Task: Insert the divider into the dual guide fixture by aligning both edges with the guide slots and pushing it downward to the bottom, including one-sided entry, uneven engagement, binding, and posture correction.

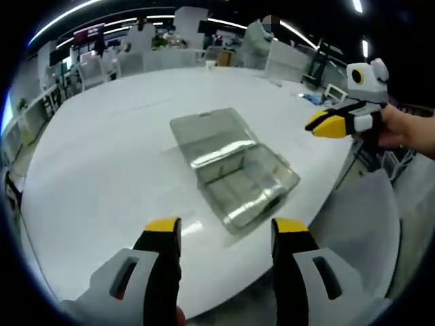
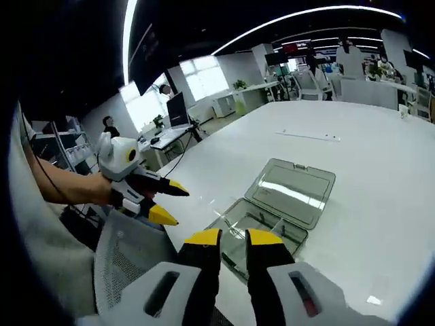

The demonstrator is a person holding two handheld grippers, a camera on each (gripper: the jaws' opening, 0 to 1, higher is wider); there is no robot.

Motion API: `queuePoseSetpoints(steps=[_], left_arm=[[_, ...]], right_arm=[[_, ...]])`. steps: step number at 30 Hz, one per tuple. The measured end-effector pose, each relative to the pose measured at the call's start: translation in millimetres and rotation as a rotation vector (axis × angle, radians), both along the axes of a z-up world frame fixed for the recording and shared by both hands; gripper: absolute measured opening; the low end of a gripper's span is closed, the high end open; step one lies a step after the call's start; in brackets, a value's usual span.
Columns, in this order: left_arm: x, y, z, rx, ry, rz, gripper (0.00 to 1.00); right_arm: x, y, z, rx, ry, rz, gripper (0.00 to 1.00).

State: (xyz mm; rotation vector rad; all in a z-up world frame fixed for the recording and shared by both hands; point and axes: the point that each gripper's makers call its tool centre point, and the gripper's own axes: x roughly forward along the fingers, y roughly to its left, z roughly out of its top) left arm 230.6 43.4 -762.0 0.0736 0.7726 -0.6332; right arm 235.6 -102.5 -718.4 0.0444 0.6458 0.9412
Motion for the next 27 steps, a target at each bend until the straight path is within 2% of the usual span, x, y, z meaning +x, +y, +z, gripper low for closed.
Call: queuePoseSetpoints(steps=[4, 5, 13, 17, 22, 27], left_arm=[[1.3, 2.0, 1.2, 0.004, -0.001, 0.001, 0.51], [1.3, 2.0, 1.6, 0.006, -0.001, 0.0, 0.51], [-0.3, 2.7, -0.3, 0.023, 0.011, -0.018, 0.54], [-1.0, 2.7, -3.0, 0.027, 0.015, -0.03, 0.55], [1.5, 3.0, -6.9, 0.04, 0.025, -0.054, 0.57], [7.5, 4.8, -7.9, 0.054, 0.032, -0.067, 0.58]], right_arm=[[-6.4, 3.7, 1.9, 0.009, -0.023, 0.031, 0.17], [-7.5, 5.6, 4.5, 0.015, -0.05, 0.051, 0.18], [-19.8, 8.0, 6.8, 0.032, -0.097, 0.093, 0.34], [-23.5, 8.0, 5.6, 0.027, -0.116, 0.114, 0.37], [-23.4, 8.8, 11.1, 0.049, -0.147, 0.105, 0.36], [-23.1, 7.2, 13.8, 0.026, -0.202, 0.121, 0.29]])
